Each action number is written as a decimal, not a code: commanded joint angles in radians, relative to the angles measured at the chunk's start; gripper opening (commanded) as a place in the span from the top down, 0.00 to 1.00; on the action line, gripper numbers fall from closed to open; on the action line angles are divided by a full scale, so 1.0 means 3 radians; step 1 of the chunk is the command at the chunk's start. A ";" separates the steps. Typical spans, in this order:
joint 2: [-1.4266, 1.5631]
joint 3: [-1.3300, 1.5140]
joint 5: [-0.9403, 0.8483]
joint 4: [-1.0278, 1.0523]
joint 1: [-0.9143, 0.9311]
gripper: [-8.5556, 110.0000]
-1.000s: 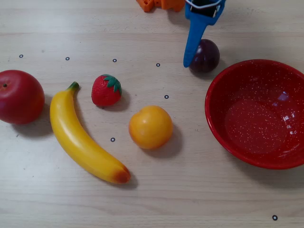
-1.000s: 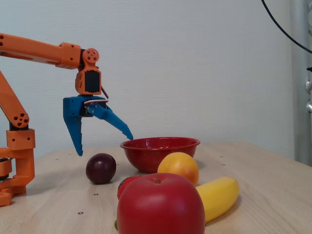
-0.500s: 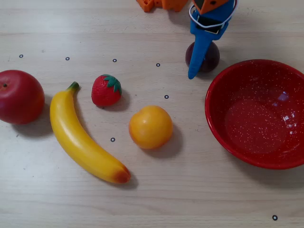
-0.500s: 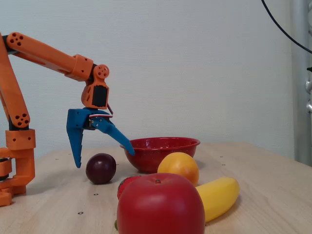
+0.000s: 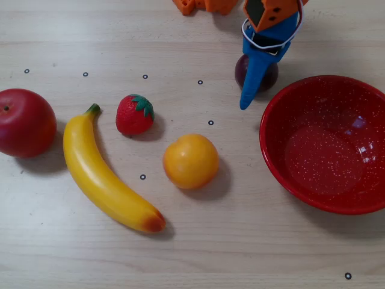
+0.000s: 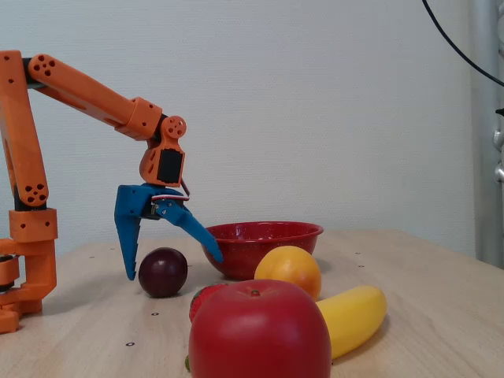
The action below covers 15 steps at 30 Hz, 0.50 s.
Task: Put plum in the red bowl.
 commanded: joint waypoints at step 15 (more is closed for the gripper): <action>-0.0179 -0.0455 0.0072 -0.0123 0.0123 0.45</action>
